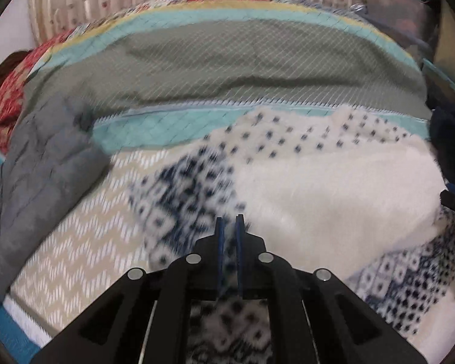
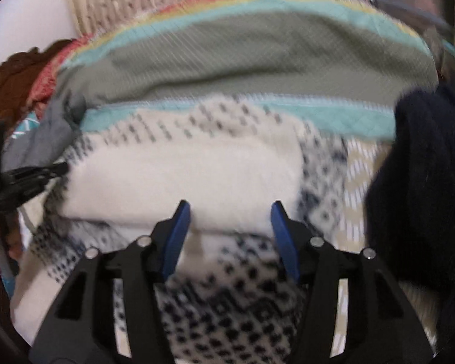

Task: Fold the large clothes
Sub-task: 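Release the sweater and pull the hem straight with the left tool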

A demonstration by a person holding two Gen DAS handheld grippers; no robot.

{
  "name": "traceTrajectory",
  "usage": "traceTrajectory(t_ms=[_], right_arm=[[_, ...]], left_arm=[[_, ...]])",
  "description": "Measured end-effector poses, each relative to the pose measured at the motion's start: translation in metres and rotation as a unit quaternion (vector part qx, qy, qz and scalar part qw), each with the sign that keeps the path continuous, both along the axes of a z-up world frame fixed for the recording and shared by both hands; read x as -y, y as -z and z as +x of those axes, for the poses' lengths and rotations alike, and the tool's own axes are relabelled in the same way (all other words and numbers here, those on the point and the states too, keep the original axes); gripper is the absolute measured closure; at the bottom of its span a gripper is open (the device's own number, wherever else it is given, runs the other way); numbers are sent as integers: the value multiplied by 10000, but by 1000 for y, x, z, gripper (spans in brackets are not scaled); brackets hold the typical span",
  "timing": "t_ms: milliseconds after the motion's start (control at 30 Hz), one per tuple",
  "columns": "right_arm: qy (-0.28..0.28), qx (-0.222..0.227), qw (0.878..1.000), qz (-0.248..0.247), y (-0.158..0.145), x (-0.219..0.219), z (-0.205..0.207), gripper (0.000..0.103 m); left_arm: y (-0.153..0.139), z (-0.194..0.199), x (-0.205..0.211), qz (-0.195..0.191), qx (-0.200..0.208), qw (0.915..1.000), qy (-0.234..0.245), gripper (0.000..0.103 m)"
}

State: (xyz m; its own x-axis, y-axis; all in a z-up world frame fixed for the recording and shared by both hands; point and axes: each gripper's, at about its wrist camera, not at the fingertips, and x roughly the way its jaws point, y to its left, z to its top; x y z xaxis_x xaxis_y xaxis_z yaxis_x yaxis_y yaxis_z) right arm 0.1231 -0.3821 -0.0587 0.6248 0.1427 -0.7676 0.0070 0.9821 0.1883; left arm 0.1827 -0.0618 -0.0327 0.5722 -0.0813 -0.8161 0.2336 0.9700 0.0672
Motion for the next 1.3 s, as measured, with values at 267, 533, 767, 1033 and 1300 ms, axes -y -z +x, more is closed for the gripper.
traceTrajectory(t_ms=[267,533,767,1033,1300], right_arm=[[541,-436,9974,207,41,21,-19,84],[531,4,9967,611,-8,17,-91,60],[699,80,9952,678,-10,0,-219,60],[609,-449,9971,59,32,-31,-273,55],[892,-177,9953,340,9,-10,-301,55]], left_arm=[[32,-8,-2,629,-86,9979,106,72],[-11,-55,-33,739,-95,9970,203,72],[1,-124,-85,783,-487,9957,21,71],[33,-177,-116,820,-819,9928,-291,71],[26,-197,-128,951,-747,9923,-253,71]])
